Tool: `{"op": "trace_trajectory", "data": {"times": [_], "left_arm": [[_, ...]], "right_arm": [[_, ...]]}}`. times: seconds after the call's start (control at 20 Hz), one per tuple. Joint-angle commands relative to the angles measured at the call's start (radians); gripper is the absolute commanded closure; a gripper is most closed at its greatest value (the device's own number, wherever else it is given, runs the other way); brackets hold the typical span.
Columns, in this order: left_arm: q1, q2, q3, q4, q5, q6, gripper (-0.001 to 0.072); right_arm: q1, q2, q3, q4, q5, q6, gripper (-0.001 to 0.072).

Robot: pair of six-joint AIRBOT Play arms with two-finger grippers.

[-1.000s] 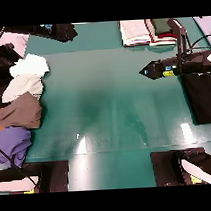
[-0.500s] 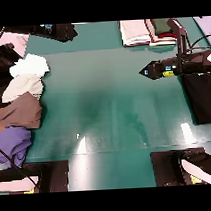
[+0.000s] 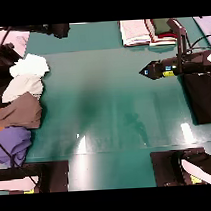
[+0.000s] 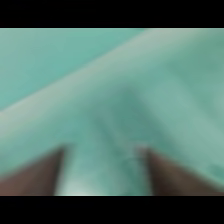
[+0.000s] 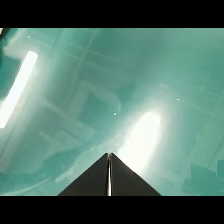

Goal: Fold the shirts.

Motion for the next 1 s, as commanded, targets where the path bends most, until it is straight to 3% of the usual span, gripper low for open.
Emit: {"op": "trace_trajectory", "data": {"times": [0.0, 0.15, 0.45, 0.95], "left_arm": [[0.085, -0.081, 0.000, 0.232, 0.019, -0.145, 0.0054], [0.229, -0.208, 0.000, 0.229, 0.004, -0.215, 0.0054], [0.408, -0.421, 0.000, 0.203, 0.021, -0.220, 0.0054], [0.467, -0.525, 0.000, 0.201, 0.131, -0.221, 0.0066]], "right_arm": [[0.000, 0.000, 0.000, 0.000, -0.001, 0.000, 0.0694], [0.000, 0.000, 0.000, 0.000, -0.001, 0.000, 0.0694], [0.001, 0.000, 0.000, 0.000, -0.002, 0.000, 0.0694], [0.001, 0.000, 0.000, 0.001, -0.002, 0.001, 0.0694]]}}
